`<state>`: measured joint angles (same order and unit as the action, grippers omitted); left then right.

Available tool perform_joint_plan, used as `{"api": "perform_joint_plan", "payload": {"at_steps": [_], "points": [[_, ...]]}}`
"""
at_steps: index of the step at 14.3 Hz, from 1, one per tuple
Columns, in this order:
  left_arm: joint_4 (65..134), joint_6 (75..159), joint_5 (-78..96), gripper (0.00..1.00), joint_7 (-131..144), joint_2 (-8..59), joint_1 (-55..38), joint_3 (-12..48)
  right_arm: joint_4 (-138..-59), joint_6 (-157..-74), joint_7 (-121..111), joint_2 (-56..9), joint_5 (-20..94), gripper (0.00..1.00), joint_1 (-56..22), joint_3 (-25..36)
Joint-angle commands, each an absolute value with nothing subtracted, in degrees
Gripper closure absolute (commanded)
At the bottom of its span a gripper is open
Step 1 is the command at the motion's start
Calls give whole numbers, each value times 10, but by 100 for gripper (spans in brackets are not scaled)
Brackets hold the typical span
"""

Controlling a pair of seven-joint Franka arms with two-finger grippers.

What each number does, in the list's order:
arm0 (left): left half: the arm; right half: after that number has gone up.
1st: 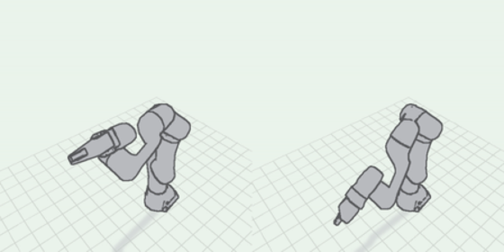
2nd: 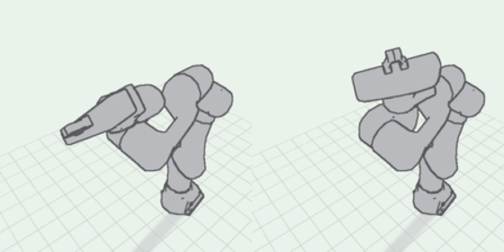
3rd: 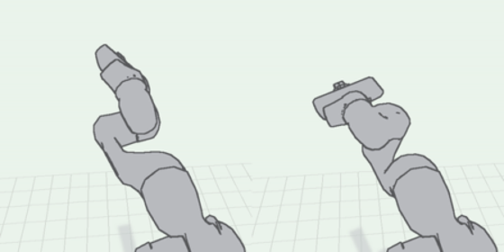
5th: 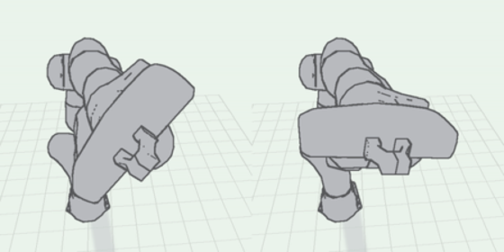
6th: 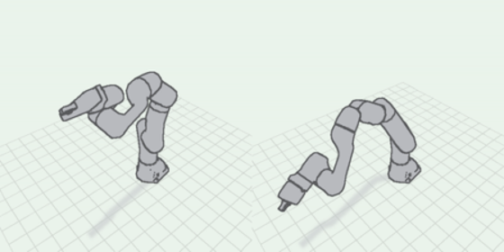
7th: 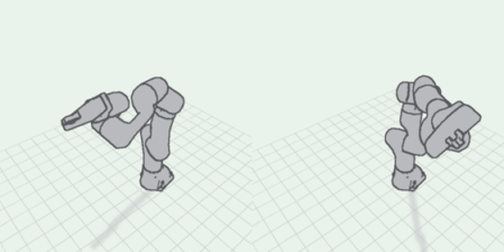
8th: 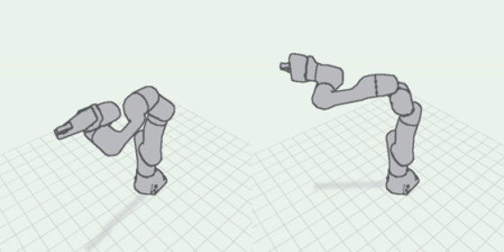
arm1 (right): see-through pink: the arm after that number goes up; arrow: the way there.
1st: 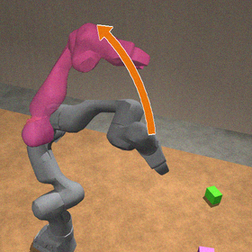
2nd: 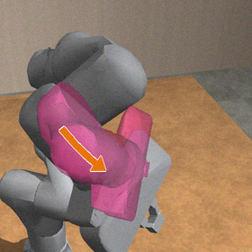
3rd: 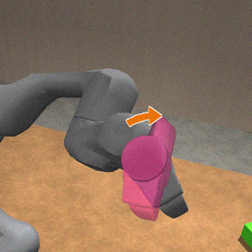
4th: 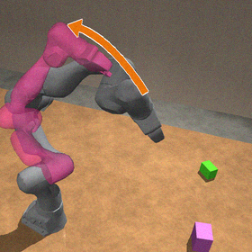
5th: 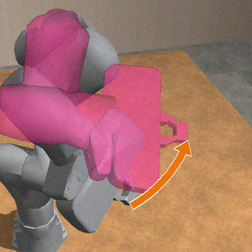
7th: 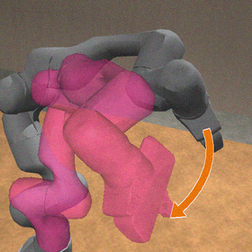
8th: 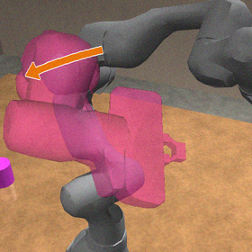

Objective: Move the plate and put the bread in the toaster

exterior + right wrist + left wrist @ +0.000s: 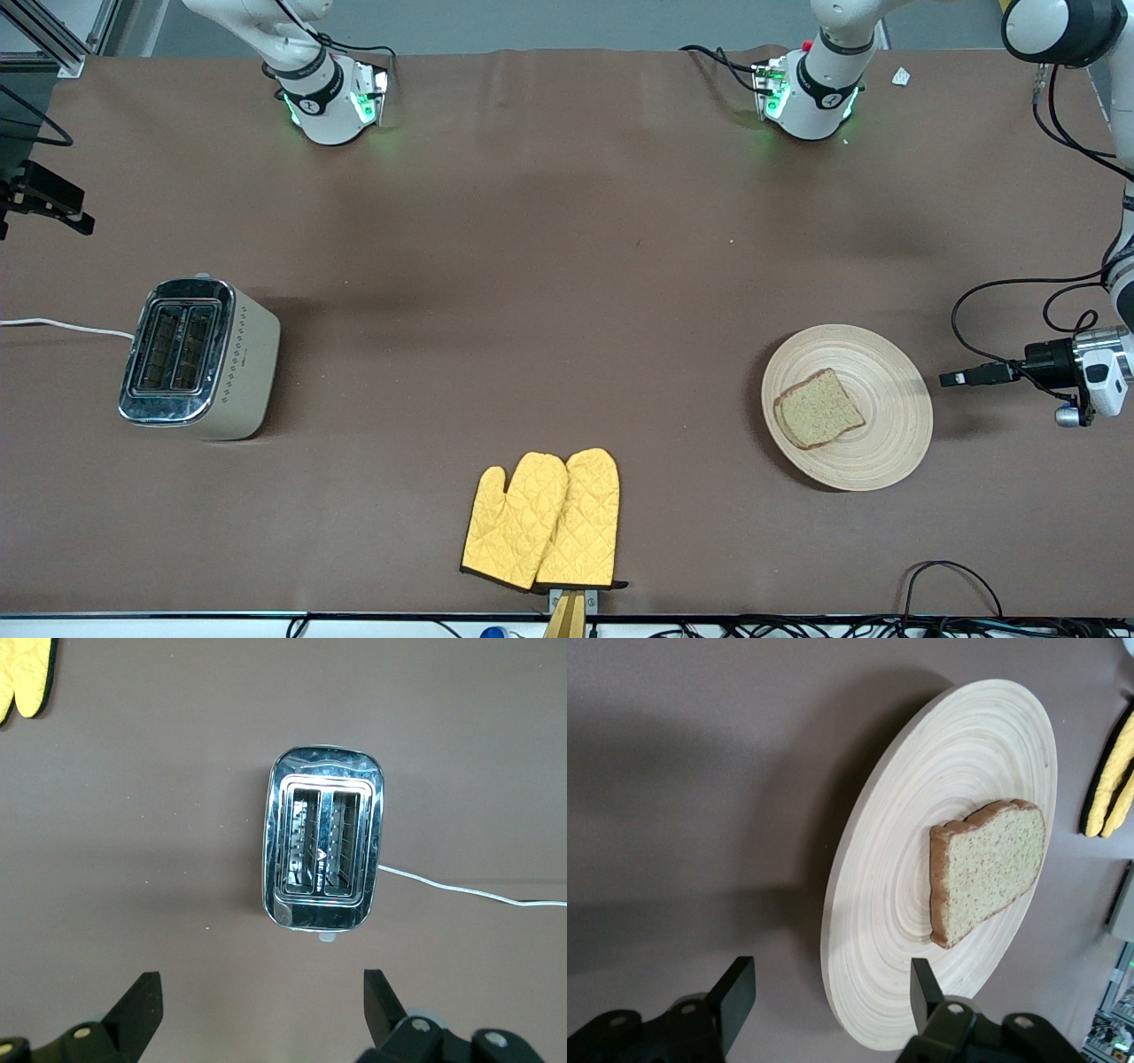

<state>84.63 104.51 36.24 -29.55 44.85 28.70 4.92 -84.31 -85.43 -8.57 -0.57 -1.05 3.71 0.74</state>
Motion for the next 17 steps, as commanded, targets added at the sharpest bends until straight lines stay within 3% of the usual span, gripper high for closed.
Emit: {"api": "perform_joint_plan", "payload": {"at_steps": [1, 10, 17], "points": [[832, 1043, 376, 31, -305, 467, 294, 54, -849, -857, -89, 1, -10, 0, 40, 4], [817, 1058, 420, 38, -318, 505, 285, 58, -849, -856, -89, 1, -10, 0, 40, 4], [817, 1064, 420, 50, -319, 513, 279, 58, -849, -855, -88, 1, -10, 0, 40, 4]]}}
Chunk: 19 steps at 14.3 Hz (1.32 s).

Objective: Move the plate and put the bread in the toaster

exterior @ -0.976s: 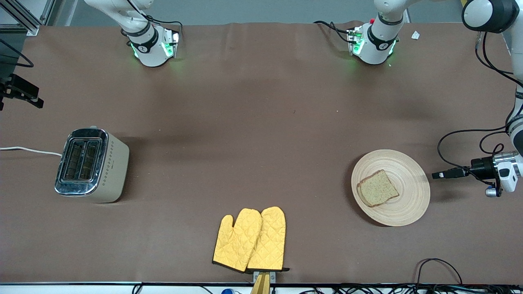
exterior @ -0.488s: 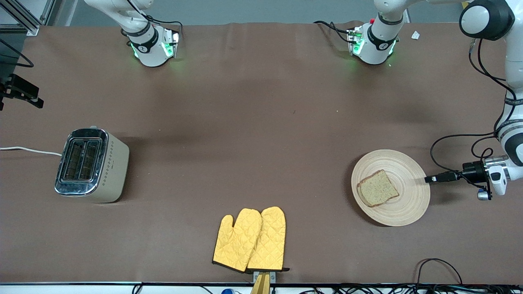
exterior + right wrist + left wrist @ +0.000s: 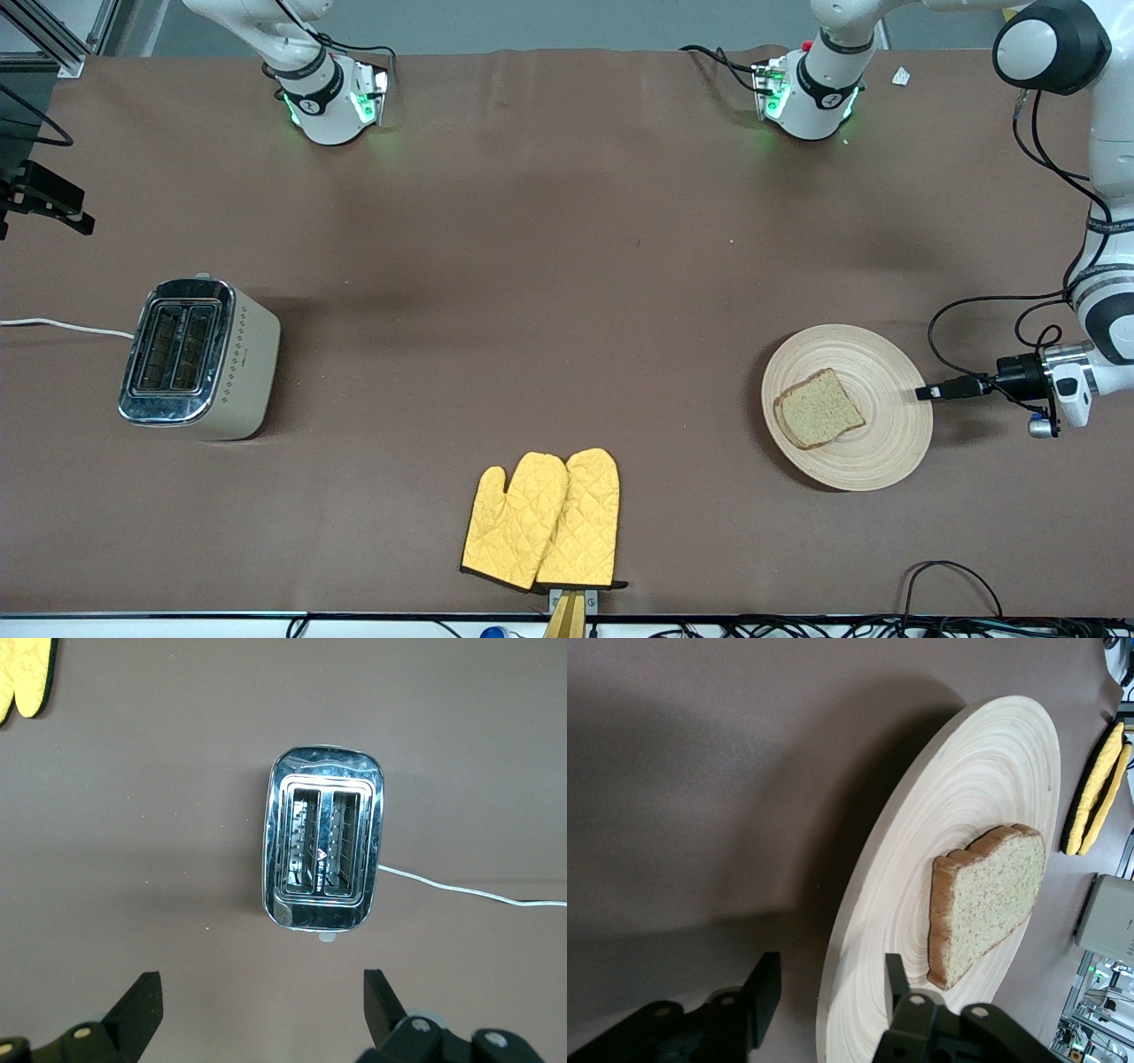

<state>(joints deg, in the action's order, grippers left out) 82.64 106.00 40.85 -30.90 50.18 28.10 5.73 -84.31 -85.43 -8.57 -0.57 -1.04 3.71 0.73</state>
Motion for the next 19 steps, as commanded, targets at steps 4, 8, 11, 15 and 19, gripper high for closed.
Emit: {"api": "perform_joint_plan", "payload": {"at_steps": [4, 8, 11, 15, 19], "points": [[817, 1064, 420, 53, -319, 519, 273, 58, -849, -855, -86, 1, -10, 0, 38, 4], [817, 1064, 420, 61, -319, 524, 272, 58, -849, -856, -86, 1, -10, 0, 40, 4], [817, 1064, 419, 72, -338, 525, 272, 62, -850, -855, -86, 1, -10, 0, 39, 4], [817, 1064, 419, 81, -350, 526, 272, 73, -849, -856, -85, 1, -10, 0, 33, 3], [817, 1057, 418, 94, -344, 519, 273, 103, -849, -855, -85, 1, -10, 0, 33, 3]]}}
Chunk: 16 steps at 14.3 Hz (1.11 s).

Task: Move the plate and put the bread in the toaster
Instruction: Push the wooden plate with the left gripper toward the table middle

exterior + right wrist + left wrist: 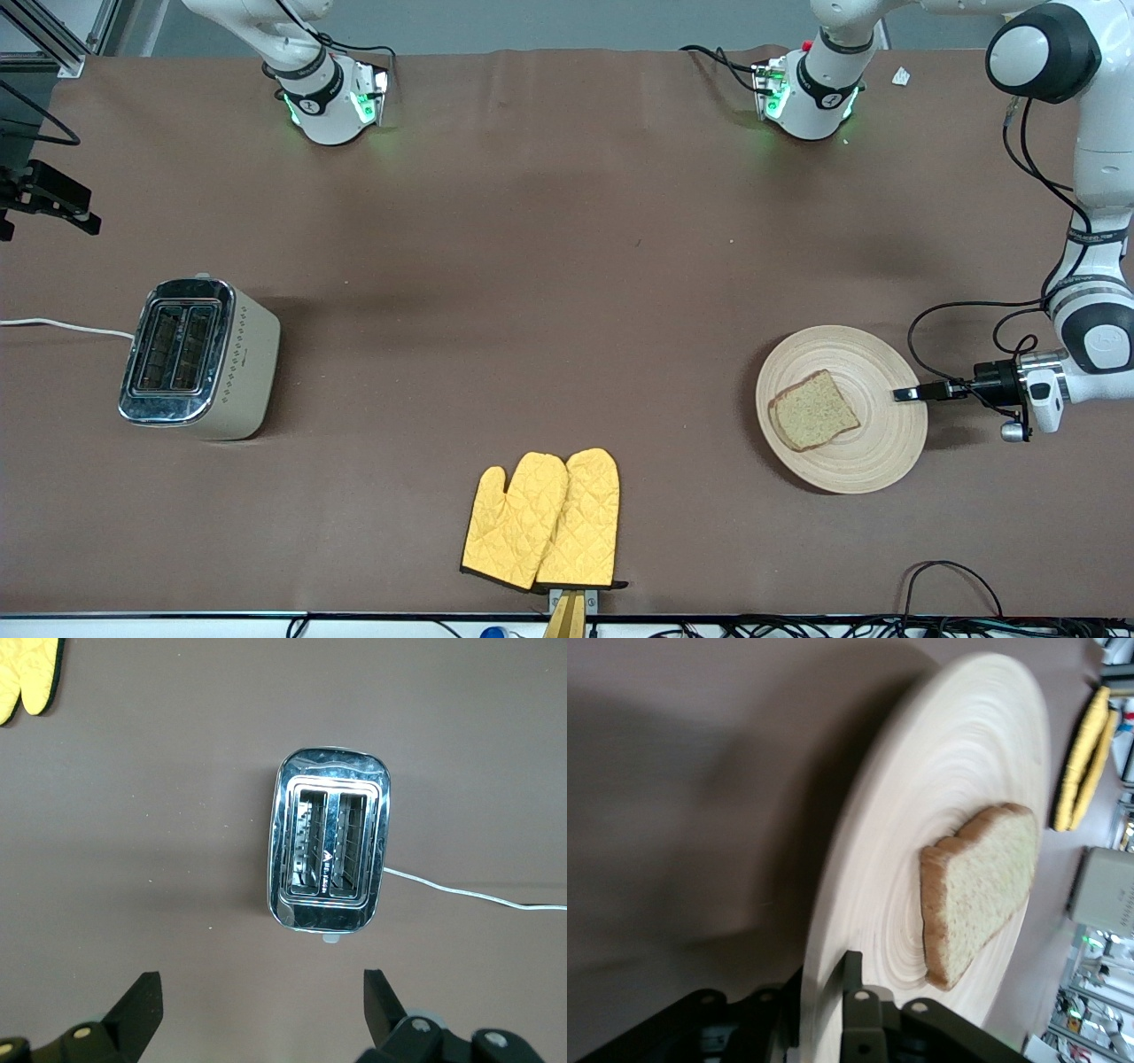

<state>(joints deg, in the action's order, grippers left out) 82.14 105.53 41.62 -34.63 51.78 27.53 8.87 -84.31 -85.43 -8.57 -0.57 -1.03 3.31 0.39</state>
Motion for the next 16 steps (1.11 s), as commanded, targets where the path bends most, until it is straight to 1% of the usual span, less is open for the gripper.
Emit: {"api": "perform_joint_plan", "payload": {"at_steps": [1, 5, 8, 10, 12, 16], "points": [[816, 1051, 417, 95, -349, 519, 274, 110, -849, -856, -85, 1, -10, 0, 33, 3], [803, 1016, 417, 98, -350, 516, 279, 148, -849, -857, -85, 1, -10, 0, 33, 3], [803, 1004, 419, 98, -345, 514, 283, 191, -849, -857, -86, 1, -10, 0, 33, 3], [805, 968, 420, 98, -347, 514, 281, 223, -849, -857, -86, 1, -10, 0, 33, 3], [820, 970, 421, 98, -341, 514, 276, 258, -849, -857, -86, 1, -10, 0, 33, 3], [881, 1022, 417, 98, -342, 513, 260, 323, -849, -857, -86, 1, -10, 0, 34, 3]]}}
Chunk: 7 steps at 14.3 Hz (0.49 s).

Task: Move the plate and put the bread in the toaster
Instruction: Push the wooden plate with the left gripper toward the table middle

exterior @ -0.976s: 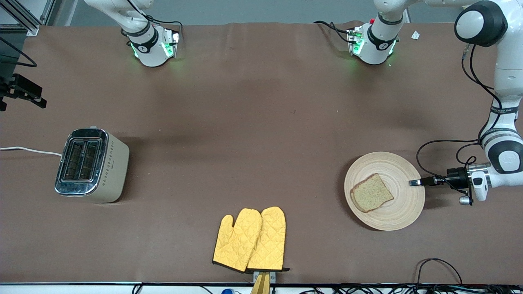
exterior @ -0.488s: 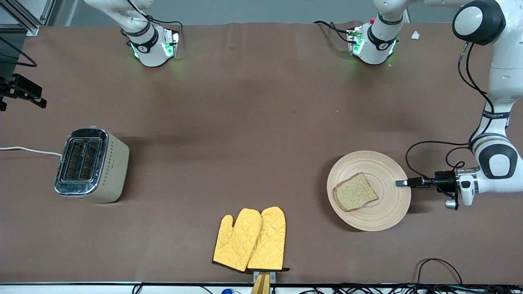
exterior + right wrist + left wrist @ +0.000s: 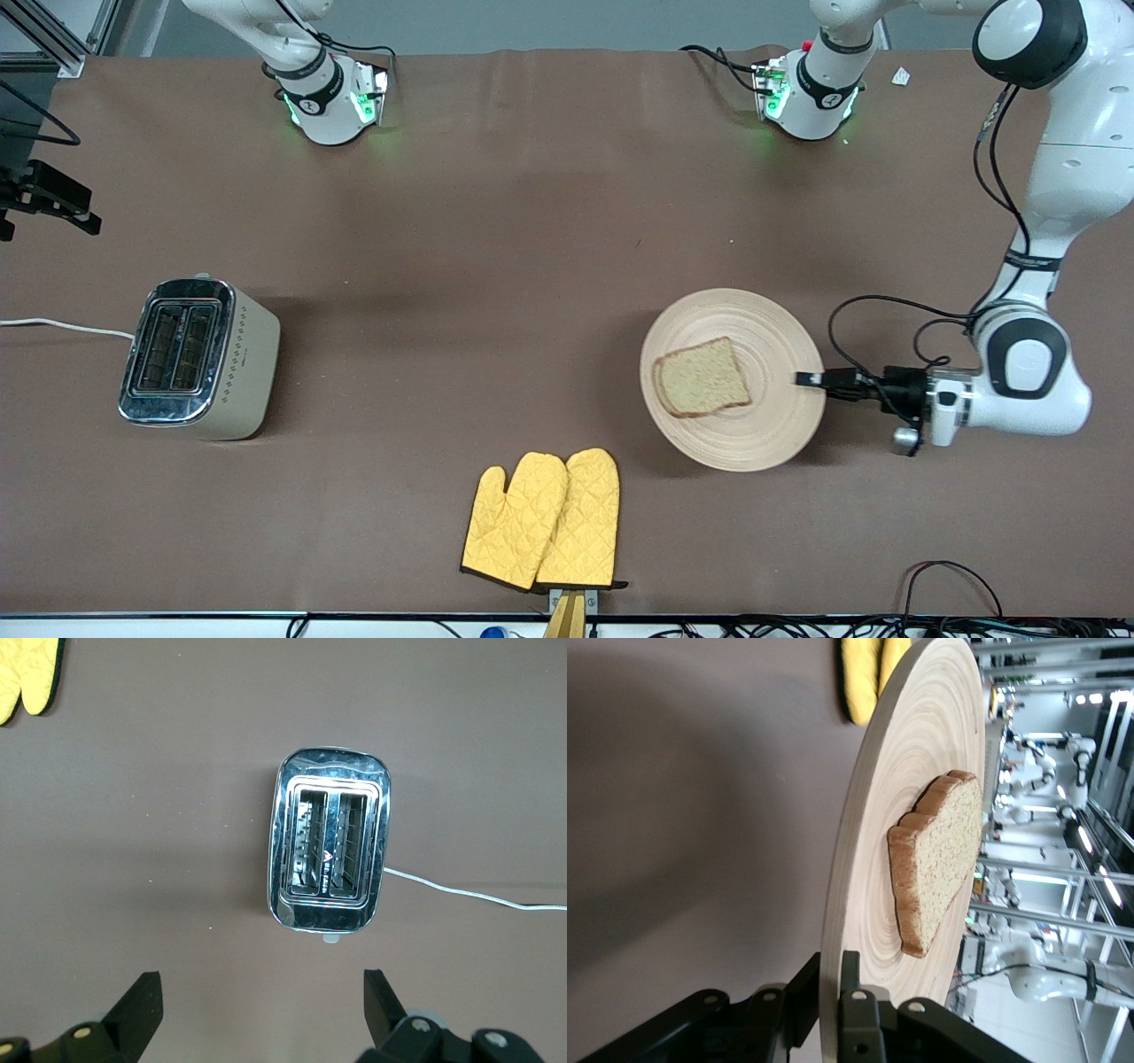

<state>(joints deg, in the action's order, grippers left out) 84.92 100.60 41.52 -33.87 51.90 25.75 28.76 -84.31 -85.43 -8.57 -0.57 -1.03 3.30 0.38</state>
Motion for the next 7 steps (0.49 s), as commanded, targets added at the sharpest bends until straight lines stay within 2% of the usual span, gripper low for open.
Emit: {"api": "perform_joint_plan", "payload": {"at_steps": [1, 5, 7], "points": [[900, 1042, 419, 98, -342, 512, 240, 332, -849, -857, -86, 1, -10, 0, 34, 3], [972, 1184, 422, 98, -345, 511, 219, 380, -850, -860, -87, -1, -11, 0, 34, 4], [981, 1216, 422, 98, -345, 512, 196, 388, -854, -878, -85, -19, -2, 0, 35, 4]]}}
